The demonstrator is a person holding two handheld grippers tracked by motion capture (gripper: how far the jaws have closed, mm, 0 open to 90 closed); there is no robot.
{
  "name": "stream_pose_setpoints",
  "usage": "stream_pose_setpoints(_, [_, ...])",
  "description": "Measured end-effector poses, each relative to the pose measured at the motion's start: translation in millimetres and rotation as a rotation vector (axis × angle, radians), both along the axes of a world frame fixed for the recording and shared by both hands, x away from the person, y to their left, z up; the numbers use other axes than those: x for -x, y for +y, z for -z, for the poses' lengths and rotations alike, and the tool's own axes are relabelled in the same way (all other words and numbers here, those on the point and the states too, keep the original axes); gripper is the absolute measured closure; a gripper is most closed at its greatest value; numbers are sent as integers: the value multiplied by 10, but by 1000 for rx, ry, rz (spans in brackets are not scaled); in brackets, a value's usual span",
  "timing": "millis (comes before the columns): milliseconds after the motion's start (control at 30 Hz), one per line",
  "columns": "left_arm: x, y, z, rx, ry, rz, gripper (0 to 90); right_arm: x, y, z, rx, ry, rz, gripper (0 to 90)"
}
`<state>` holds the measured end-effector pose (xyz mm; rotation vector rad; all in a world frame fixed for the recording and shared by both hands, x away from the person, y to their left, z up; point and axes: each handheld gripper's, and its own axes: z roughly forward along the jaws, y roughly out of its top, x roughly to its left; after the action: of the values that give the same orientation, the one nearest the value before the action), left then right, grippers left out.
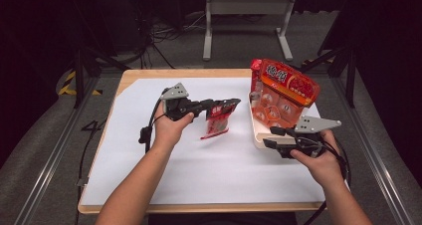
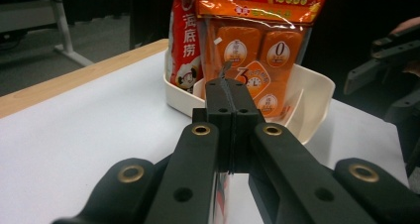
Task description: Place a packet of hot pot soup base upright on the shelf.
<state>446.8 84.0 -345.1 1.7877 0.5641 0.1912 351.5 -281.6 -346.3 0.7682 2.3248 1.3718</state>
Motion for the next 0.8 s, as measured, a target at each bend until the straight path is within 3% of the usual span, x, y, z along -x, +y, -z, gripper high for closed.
stream_pose_setpoints(333, [166,6,-157,7,-39,43,900,-90,121,-50,-4,-21,-2,488])
stream_pose_setpoints(600, [367,-87,-293,18,-87,106,900,-174,141,-147,-15,-58,10,527])
stream_pose_setpoints(800, [471,-179,-352,36,-100,161,900,-256,161,-219,-35,-81,-9,526])
